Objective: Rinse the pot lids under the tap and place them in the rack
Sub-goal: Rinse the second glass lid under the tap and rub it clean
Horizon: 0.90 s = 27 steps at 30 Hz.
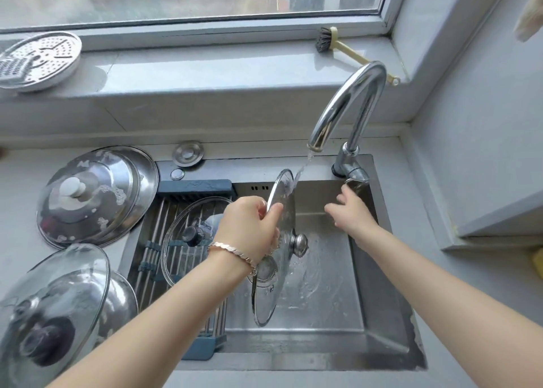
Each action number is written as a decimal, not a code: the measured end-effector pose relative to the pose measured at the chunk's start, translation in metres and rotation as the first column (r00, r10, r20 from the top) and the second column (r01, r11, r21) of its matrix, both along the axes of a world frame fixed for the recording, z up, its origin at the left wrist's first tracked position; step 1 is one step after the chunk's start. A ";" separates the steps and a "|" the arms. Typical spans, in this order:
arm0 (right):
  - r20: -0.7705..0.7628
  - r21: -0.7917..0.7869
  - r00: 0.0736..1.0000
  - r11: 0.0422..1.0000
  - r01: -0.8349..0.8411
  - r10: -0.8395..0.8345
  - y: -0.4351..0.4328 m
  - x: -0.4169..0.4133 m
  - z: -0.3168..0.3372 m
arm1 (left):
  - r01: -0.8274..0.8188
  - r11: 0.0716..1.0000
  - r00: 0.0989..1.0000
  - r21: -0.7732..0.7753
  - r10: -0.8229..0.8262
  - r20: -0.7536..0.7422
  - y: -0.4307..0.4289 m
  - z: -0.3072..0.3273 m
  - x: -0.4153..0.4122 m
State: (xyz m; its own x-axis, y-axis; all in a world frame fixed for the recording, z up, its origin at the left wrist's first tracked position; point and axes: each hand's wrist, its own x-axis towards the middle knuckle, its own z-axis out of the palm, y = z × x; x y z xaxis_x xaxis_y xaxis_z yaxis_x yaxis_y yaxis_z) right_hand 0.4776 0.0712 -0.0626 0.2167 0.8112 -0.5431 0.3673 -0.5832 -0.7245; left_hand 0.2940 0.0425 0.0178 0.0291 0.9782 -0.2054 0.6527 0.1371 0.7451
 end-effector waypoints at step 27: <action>-0.028 0.319 0.977 0.928 -0.193 0.213 -0.070 -0.029 0.029 | -0.067 0.932 0.985 -0.357 0.004 -0.173 -0.093 -0.043 -0.082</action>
